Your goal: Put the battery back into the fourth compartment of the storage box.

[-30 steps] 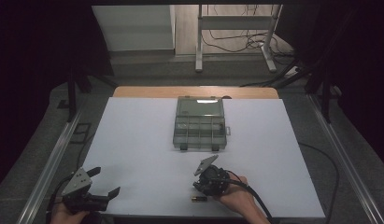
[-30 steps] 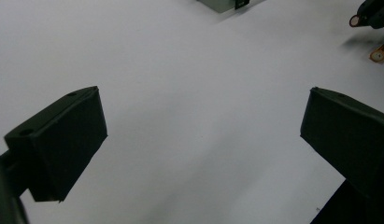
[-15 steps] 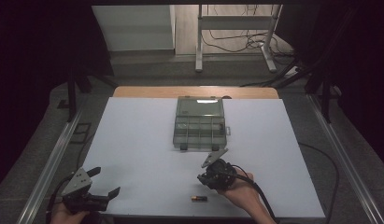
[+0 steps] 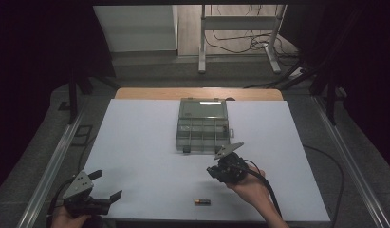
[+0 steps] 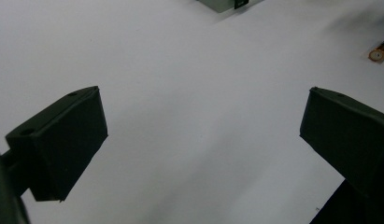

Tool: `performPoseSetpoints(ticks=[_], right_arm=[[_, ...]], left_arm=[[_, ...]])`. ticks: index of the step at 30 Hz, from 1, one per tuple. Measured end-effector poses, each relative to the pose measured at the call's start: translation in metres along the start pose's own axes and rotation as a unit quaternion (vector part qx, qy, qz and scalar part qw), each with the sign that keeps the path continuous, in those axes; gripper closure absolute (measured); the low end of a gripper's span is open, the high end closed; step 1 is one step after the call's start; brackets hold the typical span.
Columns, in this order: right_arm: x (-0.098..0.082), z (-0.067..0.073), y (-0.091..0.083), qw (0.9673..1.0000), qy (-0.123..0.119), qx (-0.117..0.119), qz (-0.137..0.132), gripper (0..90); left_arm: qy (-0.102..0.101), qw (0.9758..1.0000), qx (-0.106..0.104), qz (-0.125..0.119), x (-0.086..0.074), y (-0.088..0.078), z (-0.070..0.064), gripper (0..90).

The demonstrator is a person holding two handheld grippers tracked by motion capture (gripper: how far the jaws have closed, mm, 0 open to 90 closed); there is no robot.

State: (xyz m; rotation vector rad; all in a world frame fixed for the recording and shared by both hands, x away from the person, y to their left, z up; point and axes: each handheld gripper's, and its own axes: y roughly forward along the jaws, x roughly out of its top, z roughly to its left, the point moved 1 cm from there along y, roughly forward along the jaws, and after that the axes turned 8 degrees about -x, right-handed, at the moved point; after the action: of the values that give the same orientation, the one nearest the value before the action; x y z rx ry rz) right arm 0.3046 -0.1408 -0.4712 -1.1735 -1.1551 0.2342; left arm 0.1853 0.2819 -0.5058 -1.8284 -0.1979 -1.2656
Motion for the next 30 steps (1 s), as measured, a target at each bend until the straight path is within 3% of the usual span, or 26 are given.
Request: performPoseSetpoints(ticks=[19, 30], right_arm=[[0.014, -0.029, -0.007, 0.9993, 0.024, -0.022, -0.016, 76.5], [0.026, -0.049, -0.003, 0.9979, 0.043, -0.044, -0.017, 76.5]], left_arm=[[0.0, 1.0, 0.0, 0.0, 0.0, 0.0, 0.0, 1.5], [-0.01, 0.9999, -0.005, -0.008, -0.001, -0.002, 0.002, 1.5]])
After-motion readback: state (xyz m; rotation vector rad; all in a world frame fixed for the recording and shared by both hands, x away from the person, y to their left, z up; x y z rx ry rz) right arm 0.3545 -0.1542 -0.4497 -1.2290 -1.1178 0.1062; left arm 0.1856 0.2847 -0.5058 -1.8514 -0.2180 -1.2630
